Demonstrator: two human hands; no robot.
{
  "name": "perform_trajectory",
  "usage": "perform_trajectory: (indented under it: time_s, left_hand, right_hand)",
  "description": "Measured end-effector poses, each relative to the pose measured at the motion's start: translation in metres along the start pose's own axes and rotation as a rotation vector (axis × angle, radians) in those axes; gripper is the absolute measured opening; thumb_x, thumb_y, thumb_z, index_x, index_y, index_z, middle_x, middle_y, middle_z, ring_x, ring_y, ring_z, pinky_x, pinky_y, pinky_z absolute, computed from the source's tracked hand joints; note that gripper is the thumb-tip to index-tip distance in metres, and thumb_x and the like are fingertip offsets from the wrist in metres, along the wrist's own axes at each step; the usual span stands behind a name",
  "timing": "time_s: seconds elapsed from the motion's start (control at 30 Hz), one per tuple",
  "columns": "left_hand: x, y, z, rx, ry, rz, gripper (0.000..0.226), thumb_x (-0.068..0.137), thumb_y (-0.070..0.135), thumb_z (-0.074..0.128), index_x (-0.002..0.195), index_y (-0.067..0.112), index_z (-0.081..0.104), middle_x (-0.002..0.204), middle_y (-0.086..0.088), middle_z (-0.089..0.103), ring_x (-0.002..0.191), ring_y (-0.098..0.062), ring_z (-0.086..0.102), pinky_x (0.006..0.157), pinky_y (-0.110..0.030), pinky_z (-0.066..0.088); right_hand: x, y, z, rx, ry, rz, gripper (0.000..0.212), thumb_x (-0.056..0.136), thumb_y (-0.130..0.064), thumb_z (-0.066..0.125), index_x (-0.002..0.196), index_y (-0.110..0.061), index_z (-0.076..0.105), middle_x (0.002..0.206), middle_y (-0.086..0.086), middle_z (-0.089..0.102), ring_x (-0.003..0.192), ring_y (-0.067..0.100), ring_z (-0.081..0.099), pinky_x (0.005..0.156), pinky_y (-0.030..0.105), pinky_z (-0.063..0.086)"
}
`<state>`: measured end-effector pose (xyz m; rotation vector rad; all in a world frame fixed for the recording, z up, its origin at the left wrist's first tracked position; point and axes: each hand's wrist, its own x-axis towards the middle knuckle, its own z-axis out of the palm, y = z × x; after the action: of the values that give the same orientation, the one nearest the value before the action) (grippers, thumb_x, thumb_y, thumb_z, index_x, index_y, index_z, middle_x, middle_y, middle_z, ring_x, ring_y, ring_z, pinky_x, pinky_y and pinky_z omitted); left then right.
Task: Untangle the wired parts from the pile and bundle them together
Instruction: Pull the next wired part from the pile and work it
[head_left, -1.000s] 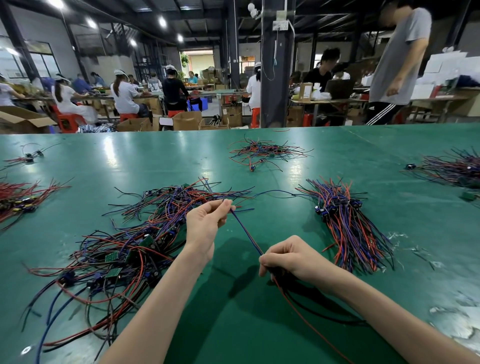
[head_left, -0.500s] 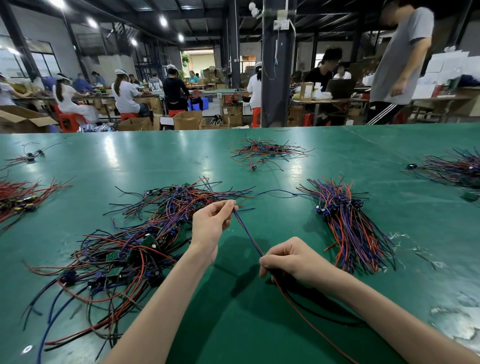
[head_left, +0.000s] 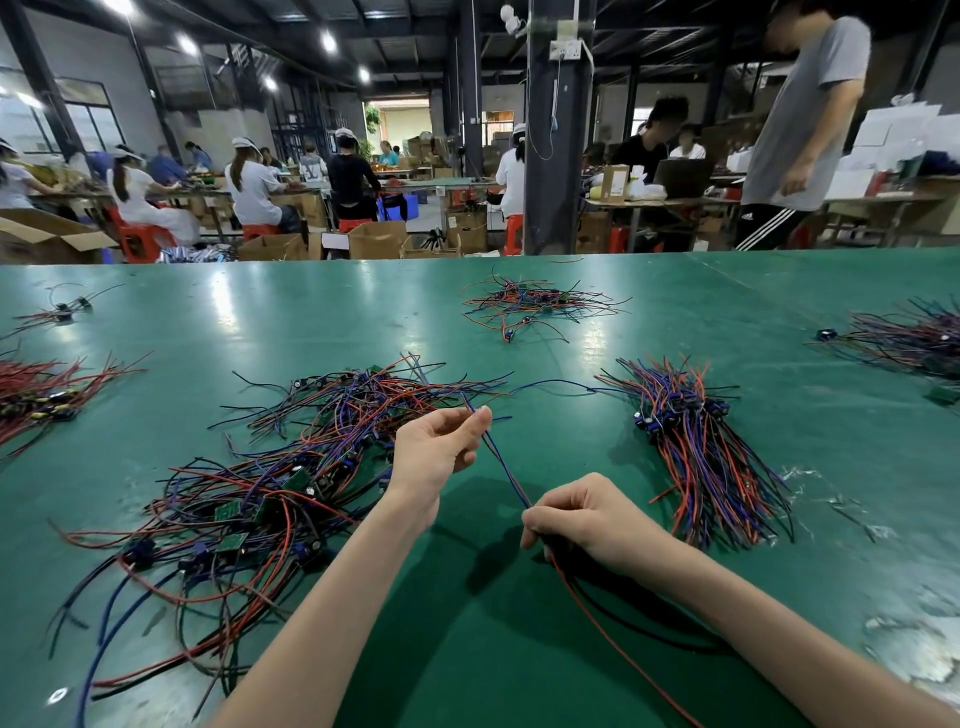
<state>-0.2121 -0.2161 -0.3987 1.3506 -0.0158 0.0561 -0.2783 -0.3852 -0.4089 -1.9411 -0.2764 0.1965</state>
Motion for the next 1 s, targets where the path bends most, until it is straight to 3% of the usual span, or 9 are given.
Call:
perform_trajectory:
  time_s: [0.13, 0.23, 0.3, 0.47, 0.6, 0.8, 1.0]
  left_hand:
    - [-0.008, -0.005, 0.008, 0.202, -0.209, -0.050, 0.008, 0.082, 0.016, 0.072, 0.081, 0.009, 0.068, 0.073, -0.003, 0.064, 0.058, -0.005, 0.053, 0.052, -0.012, 0.044]
    - [-0.017, -0.011, 0.014, 0.255, -0.444, -0.112, 0.005, 0.083, 0.013, 0.070, 0.083, 0.008, 0.069, 0.065, 0.002, 0.064, 0.052, -0.002, 0.053, 0.051, -0.012, 0.042]
    - [-0.019, -0.013, 0.017, 0.271, -0.472, -0.088, 0.004, 0.083, 0.012, 0.070, 0.080, 0.009, 0.071, 0.060, 0.004, 0.064, 0.052, -0.002, 0.053, 0.053, -0.013, 0.042]
    - [-0.020, -0.013, 0.019, 0.247, -0.413, 0.020, 0.008, 0.083, 0.004, 0.068, 0.076, 0.005, 0.072, 0.061, 0.004, 0.067, 0.055, -0.002, 0.056, 0.056, -0.013, 0.046]
    - [-0.015, -0.012, 0.018, 0.221, -0.248, 0.073, 0.013, 0.083, 0.003, 0.068, 0.070, 0.006, 0.071, 0.058, 0.002, 0.065, 0.050, -0.002, 0.052, 0.053, -0.013, 0.044]
    - [0.003, -0.009, -0.002, 0.186, -0.015, 0.135, 0.021, 0.084, 0.005, 0.069, 0.063, 0.005, 0.069, 0.057, -0.004, 0.060, 0.050, -0.006, 0.050, 0.053, -0.015, 0.046]
    - [0.017, -0.008, -0.021, 0.166, 0.142, 0.144, 0.016, 0.084, 0.008, 0.070, 0.069, 0.011, 0.073, 0.060, 0.001, 0.065, 0.052, -0.003, 0.054, 0.053, -0.016, 0.049]
  right_hand:
    - [0.003, 0.001, 0.002, -0.022, 0.121, -0.035, 0.030, 0.086, -0.013, 0.062, 0.058, -0.015, 0.070, 0.048, -0.002, 0.056, 0.043, 0.007, 0.043, 0.045, 0.019, 0.033]
    - [0.006, 0.005, 0.001, -0.009, 0.216, -0.041, 0.033, 0.085, -0.008, 0.061, 0.052, -0.010, 0.063, 0.049, -0.003, 0.046, 0.047, 0.007, 0.035, 0.048, 0.024, 0.027]
    - [0.007, 0.008, 0.000, 0.040, 0.230, -0.034, 0.035, 0.085, -0.006, 0.060, 0.050, -0.013, 0.059, 0.051, -0.003, 0.041, 0.048, 0.006, 0.032, 0.048, 0.023, 0.025]
    - [0.010, 0.008, 0.001, 0.050, 0.239, -0.029, 0.039, 0.084, -0.009, 0.061, 0.046, -0.014, 0.055, 0.047, -0.002, 0.043, 0.045, 0.008, 0.033, 0.045, 0.021, 0.026]
    - [0.011, 0.005, 0.000, 0.137, 0.213, 0.011, 0.032, 0.082, -0.010, 0.062, 0.051, -0.013, 0.067, 0.043, -0.002, 0.048, 0.038, 0.009, 0.037, 0.041, 0.018, 0.028]
    - [0.006, 0.000, 0.002, 0.098, 0.167, -0.011, 0.026, 0.082, -0.010, 0.062, 0.058, -0.010, 0.072, 0.048, 0.000, 0.049, 0.042, 0.008, 0.042, 0.047, 0.021, 0.036]
    - [0.003, -0.002, 0.003, 0.093, 0.128, -0.016, 0.025, 0.082, -0.010, 0.062, 0.058, -0.010, 0.072, 0.048, -0.001, 0.050, 0.041, 0.008, 0.044, 0.050, 0.021, 0.040]
